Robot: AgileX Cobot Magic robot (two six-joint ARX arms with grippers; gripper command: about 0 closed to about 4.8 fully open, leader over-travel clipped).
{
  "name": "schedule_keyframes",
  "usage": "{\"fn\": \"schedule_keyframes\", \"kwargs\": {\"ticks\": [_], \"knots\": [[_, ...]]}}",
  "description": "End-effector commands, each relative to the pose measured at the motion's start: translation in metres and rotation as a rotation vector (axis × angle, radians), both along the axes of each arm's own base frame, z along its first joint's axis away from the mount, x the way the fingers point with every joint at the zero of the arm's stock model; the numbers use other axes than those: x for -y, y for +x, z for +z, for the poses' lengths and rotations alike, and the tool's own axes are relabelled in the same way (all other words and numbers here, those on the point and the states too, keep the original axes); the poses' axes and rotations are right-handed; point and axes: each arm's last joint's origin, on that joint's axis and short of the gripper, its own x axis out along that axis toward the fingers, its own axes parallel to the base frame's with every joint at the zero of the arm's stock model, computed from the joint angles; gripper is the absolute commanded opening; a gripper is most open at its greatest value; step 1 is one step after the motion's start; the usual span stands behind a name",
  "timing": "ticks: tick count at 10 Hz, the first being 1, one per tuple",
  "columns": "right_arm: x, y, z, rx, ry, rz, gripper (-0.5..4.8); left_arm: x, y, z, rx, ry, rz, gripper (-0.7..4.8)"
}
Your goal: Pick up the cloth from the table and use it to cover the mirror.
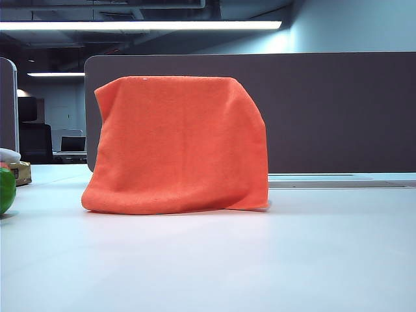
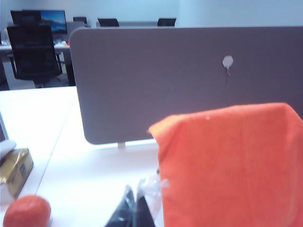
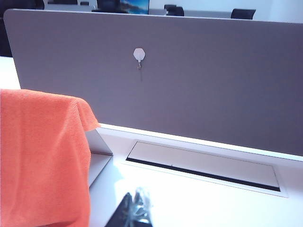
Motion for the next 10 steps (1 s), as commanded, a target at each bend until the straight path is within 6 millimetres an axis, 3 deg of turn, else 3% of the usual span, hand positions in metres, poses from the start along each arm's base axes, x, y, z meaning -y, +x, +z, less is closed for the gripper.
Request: {"fn": "schedule_keyframes", "kwargs": {"ticks": [1, 3, 6, 7, 10], "knots": [[0.010, -0.028, -0.022, -0.017, -0.008, -0.025, -0.05, -0.005, -0.040, -0.017, -0.003, -0.006, -0.006, -0.06], [0.012, -0.026, -0.035, -0.056, -0.021, -0.075, -0.05, -0.008, -0.058, -0.033, -0.063, 0.004, -0.003, -0.06], [0.022, -0.023, -0.055, -0.068, -0.007, -0.129, -0.05, -0.008, -0.056, -0.039, -0.109, 0.010, -0.003, -0.06], [0.036, -0.024, -0.055, -0.046, 0.059, -0.229, -0.05, -0.008, -0.048, -0.055, -0.145, -0.002, 0.037, -0.06], [0.035, -0.020, -0.081, 0.010, 0.143, -0.161, -0.05, -0.010, -0.046, -0.061, -0.176, -0.057, 0.116, -0.06]]}}
